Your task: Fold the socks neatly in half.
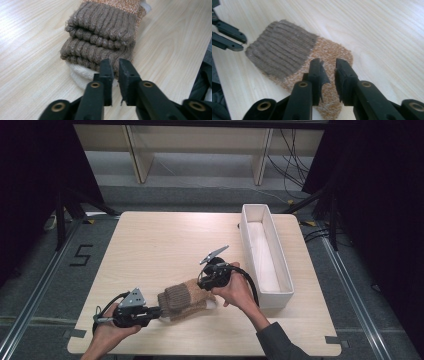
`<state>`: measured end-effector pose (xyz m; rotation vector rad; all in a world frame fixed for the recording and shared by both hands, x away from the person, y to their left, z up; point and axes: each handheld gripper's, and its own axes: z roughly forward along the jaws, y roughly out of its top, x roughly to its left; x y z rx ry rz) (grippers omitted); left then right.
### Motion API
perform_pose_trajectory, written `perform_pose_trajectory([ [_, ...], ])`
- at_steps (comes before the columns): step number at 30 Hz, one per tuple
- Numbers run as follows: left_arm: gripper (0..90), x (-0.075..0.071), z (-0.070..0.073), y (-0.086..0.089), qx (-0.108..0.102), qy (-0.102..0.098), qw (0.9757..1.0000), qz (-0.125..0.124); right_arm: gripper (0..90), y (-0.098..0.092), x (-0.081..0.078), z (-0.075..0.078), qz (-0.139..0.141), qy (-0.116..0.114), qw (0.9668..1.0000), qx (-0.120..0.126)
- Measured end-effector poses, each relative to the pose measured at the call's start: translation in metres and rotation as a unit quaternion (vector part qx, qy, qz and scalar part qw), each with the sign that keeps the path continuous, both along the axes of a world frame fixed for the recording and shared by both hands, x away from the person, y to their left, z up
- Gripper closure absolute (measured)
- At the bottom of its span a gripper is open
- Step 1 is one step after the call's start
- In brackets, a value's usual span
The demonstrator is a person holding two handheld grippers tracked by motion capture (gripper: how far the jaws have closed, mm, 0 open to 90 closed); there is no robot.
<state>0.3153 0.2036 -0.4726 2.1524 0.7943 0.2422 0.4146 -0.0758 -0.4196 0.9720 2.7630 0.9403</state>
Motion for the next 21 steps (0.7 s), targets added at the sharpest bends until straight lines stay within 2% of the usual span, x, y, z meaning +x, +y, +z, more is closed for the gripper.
perform_pose_trajectory([
  [1, 85.0, 0.000, 0.000, -0.001, -0.001, -0.001, 1.0000, 0.001, 77.8, 0.000, 0.000, 0.000, -0.008, 0.008, 0.9999, -0.003],
  [2, 86.7, 0.000, 0.001, 0.000, 0.009, -0.004, 0.9999, -0.005, 78.3, -0.001, 0.002, -0.001, 0.001, 0.000, 1.0000, -0.002],
  [4, 89.1, 0.000, 0.001, -0.001, 0.006, -0.004, 1.0000, -0.005, 80.1, -0.001, 0.003, -0.002, -0.001, -0.001, 1.0000, -0.004],
  [5, 89.3, 0.000, 0.001, -0.001, 0.010, -0.007, 0.9999, -0.006, 80.8, 0.000, 0.004, -0.002, 0.004, -0.002, 1.0000, -0.004],
  [6, 89.5, 0.000, 0.001, -0.002, 0.012, -0.005, 0.9999, -0.008, 81.5, 0.001, 0.002, -0.001, -0.007, 0.011, 0.9999, -0.003],
  [8, 89.5, 0.002, 0.000, -0.003, 0.010, -0.007, 0.9999, -0.011, 83.3, 0.001, 0.004, -0.003, 0.001, 0.003, 1.0000, -0.009],
  [12, 89.5, 0.004, -0.001, -0.006, 0.013, -0.004, 0.9999, -0.007, 84.4, 0.003, 0.006, -0.007, 0.005, 0.005, 0.9999, -0.013],
  [13, 89.5, 0.005, -0.001, -0.005, 0.020, -0.005, 0.9997, -0.012, 84.4, 0.003, 0.007, -0.008, 0.008, 0.002, 0.9999, -0.013],
  [18, 89.5, 0.007, -0.002, -0.004, 0.019, -0.003, 0.9998, -0.009, 84.3, 0.009, 0.008, -0.013, 0.005, 0.012, 0.9996, -0.023],
  [19, 89.4, 0.008, -0.003, -0.004, 0.018, -0.002, 0.9998, -0.006, 84.2, 0.009, 0.010, -0.015, 0.019, 0.004, 0.9995, -0.024],
  [21, 89.4, 0.010, -0.005, -0.004, 0.018, -0.002, 0.9998, -0.004, 84.2, 0.013, 0.010, -0.018, 0.014, 0.010, 0.9993, -0.032],
])
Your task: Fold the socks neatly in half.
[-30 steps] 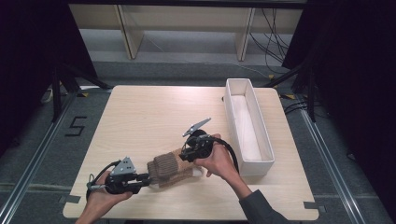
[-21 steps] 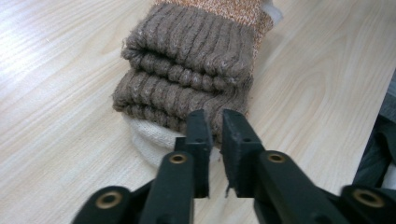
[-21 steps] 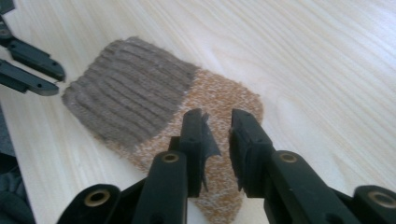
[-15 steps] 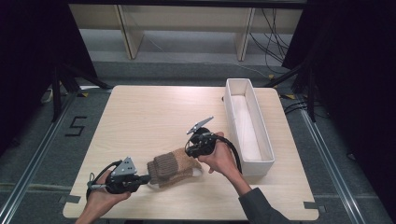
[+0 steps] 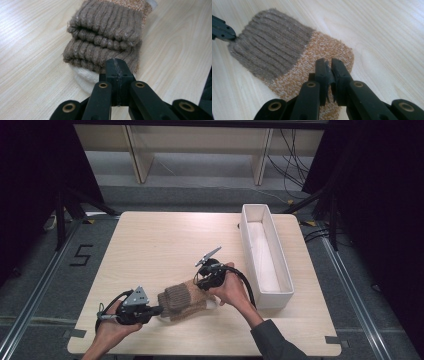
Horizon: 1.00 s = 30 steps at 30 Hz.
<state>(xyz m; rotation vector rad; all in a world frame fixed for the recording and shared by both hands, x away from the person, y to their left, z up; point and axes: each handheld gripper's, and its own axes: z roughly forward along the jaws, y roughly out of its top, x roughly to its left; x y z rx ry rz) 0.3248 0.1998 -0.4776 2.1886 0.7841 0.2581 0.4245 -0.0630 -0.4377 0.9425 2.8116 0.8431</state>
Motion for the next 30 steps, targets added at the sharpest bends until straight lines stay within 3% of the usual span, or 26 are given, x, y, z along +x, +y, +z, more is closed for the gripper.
perform_pose_trajectory([
  [1, 89.4, 0.002, 0.000, 0.001, 0.010, 0.000, 0.9999, -0.003, 84.3, 0.001, 0.001, -0.002, 0.005, -0.004, 1.0000, -0.005],
  [6, 89.4, 0.005, -0.004, 0.000, 0.003, 0.008, 1.0000, -0.002, 86.0, 0.007, -0.002, -0.009, 0.011, 0.003, 0.9998, -0.017],
  [13, 89.5, 0.008, -0.007, 0.001, 0.005, 0.009, 0.9999, 0.005, 87.9, 0.003, -0.023, -0.017, 0.024, 0.020, 0.9994, -0.015],
  [22, 89.5, 0.010, -0.013, 0.002, 0.001, 0.015, 0.9999, 0.002, 88.2, -0.003, -0.049, -0.019, 0.045, 0.019, 0.9988, -0.011],
  [30, 89.4, 0.009, -0.012, 0.001, 0.000, 0.014, 0.9999, -0.001, 88.1, -0.014, -0.066, -0.024, 0.042, 0.025, 0.9984, 0.028],
])
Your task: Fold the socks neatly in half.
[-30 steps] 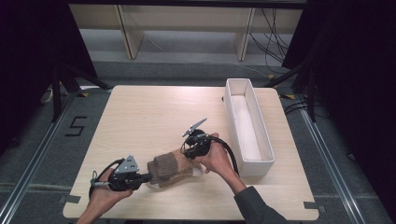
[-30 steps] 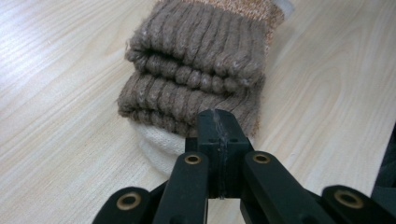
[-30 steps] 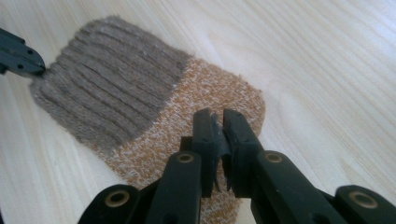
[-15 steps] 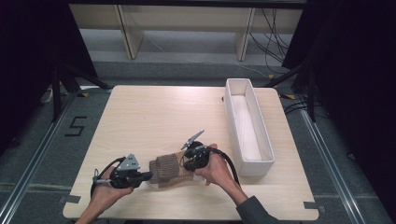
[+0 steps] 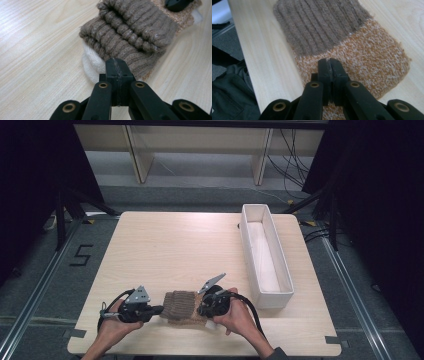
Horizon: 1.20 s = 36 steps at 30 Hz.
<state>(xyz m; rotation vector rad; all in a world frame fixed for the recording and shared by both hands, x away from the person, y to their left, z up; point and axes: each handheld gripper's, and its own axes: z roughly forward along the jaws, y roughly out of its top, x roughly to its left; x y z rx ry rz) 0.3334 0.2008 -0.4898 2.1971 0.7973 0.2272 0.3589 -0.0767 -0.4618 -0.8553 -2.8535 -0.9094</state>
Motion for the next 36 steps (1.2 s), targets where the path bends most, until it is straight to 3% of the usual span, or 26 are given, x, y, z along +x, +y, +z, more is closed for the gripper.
perform_pose_trajectory([
  [3, 89.5, -0.002, 0.000, -0.001, -0.001, -0.002, 1.0000, -0.001, 87.5, -0.001, -0.004, 0.000, 0.002, 0.001, 1.0000, 0.000],
  [7, 88.9, -0.002, 0.004, 0.002, 0.002, -0.003, 1.0000, 0.000, 84.0, -0.005, -0.003, 0.001, -0.002, -0.005, 0.9997, 0.022],
  [9, 88.8, -0.003, 0.005, 0.003, -0.004, -0.006, 1.0000, 0.002, 82.3, -0.012, -0.003, 0.004, -0.016, 0.009, 0.9992, 0.037],
  [13, 88.1, -0.002, 0.011, 0.008, -0.008, -0.009, 0.9999, 0.011, 80.4, -0.033, -0.005, 0.014, -0.042, 0.006, 0.9972, 0.061],
  [15, 87.5, -0.002, 0.012, 0.006, -0.022, -0.006, 0.9996, 0.017, 79.6, -0.043, -0.007, 0.017, -0.061, 0.006, 0.9957, 0.069],
  [18, 86.5, 0.000, 0.015, 0.003, -0.033, -0.001, 0.9994, 0.009, 77.8, -0.056, -0.010, 0.017, -0.076, 0.008, 0.9941, 0.077],
  [19, 86.2, 0.000, 0.018, 0.001, -0.034, -0.002, 0.9994, 0.006, 77.7, -0.060, -0.010, 0.015, -0.069, -0.003, 0.9945, 0.079],
  [20, 85.8, 0.000, 0.021, -0.001, -0.035, -0.006, 0.9994, 0.002, 77.2, -0.063, -0.013, 0.014, -0.081, 0.010, 0.9934, 0.081],
  [25, 83.4, 0.000, 0.035, -0.014, -0.039, -0.012, 0.9991, -0.015, 74.8, -0.078, -0.016, 0.010, -0.104, 0.007, 0.9917, 0.075],
  [26, 83.1, 0.001, 0.037, -0.017, -0.040, -0.013, 0.9990, -0.017, 74.2, -0.079, -0.018, 0.010, -0.116, 0.023, 0.9901, 0.077],
  [27, 82.8, 0.002, 0.038, -0.020, -0.041, -0.011, 0.9988, -0.023, 73.5, -0.082, -0.016, 0.008, -0.108, 0.010, 0.9910, 0.079],
  [28, 82.0, 0.003, 0.039, -0.024, -0.046, -0.008, 0.9987, -0.024, 72.6, -0.083, -0.018, 0.007, -0.113, 0.012, 0.9899, 0.084],
  [32, 79.3, 0.005, 0.041, -0.035, -0.035, 0.002, 0.9981, -0.051, 65.9, -0.088, -0.022, 0.005, -0.128, 0.021, 0.9884, 0.079],
  [33, 79.1, 0.004, 0.042, -0.038, -0.034, 0.004, 0.9980, -0.053, 64.4, -0.089, -0.022, 0.003, -0.126, 0.013, 0.9886, 0.081],
  [36, 78.8, 0.005, 0.042, -0.044, -0.031, 0.007, 0.9976, -0.062, 60.4, -0.091, -0.023, -0.001, -0.135, 0.025, 0.9868, 0.085],
])
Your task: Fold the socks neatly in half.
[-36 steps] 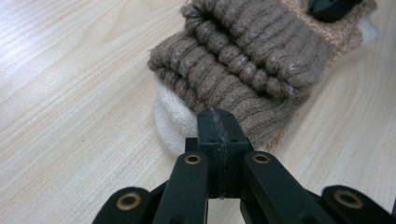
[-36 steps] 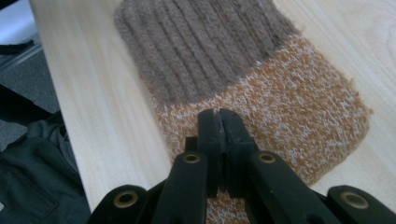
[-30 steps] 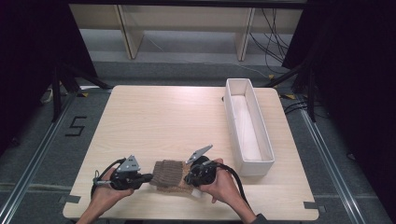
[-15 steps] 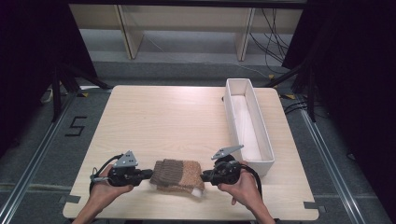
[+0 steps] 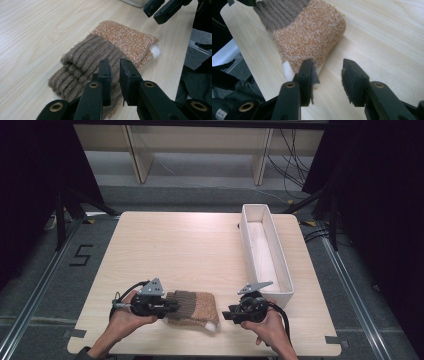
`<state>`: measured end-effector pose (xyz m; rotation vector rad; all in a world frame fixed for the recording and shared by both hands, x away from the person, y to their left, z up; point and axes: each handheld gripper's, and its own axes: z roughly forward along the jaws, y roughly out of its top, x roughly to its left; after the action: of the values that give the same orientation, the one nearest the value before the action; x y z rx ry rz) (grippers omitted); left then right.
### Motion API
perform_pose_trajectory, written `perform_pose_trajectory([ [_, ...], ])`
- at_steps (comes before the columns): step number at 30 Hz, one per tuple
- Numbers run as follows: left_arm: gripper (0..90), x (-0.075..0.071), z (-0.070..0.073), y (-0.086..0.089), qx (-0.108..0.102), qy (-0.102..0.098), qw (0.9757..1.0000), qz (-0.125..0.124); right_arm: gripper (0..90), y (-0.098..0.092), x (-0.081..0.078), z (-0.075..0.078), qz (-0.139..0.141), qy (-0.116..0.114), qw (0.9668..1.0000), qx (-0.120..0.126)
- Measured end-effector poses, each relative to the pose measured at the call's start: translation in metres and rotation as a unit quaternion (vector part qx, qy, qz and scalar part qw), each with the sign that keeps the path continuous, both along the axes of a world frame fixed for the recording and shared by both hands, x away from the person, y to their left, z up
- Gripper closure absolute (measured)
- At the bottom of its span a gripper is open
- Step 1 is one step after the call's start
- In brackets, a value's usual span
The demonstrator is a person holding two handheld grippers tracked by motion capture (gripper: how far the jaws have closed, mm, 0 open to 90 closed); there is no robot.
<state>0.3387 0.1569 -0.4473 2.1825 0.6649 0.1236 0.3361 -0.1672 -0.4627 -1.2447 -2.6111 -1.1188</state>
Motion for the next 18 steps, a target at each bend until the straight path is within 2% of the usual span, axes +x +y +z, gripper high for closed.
perform_pose_trajectory([
  [1, 78.7, 0.0007, 0.0003, -0.0015, 0.002, 0.000, 1.0000, -0.003, 58.9, -0.0007, 0.0004, -0.0020, -0.001, -0.003, 1.0000, 0.005],
  [6, 78.1, 0.0044, -0.0009, -0.0080, 0.003, 0.006, 1.0000, -0.006, 47.8, -0.0024, -0.0008, -0.0040, -0.006, 0.016, 0.9997, 0.015],
  [11, 77.6, 0.0082, -0.0056, -0.0107, 0.021, 0.010, 0.9997, -0.007, 43.0, -0.0037, 0.0008, -0.0061, -0.006, 0.014, 0.9996, 0.023],
  [14, 77.9, 0.0102, -0.0072, -0.0081, 0.029, 0.009, 0.9995, -0.005, 40.3, -0.0025, 0.0019, -0.0100, -0.008, 0.030, 0.9990, 0.032],
  [17, 78.2, 0.0103, -0.0078, -0.0058, 0.026, 0.011, 0.9996, 0.001, 38.8, -0.0018, 0.0008, -0.0109, -0.009, 0.030, 0.9991, 0.029],
  [18, 78.4, 0.0103, -0.0077, -0.0049, 0.028, 0.011, 0.9995, 0.001, 38.3, -0.0007, -0.0006, -0.0102, -0.016, 0.037, 0.9987, 0.032],
])
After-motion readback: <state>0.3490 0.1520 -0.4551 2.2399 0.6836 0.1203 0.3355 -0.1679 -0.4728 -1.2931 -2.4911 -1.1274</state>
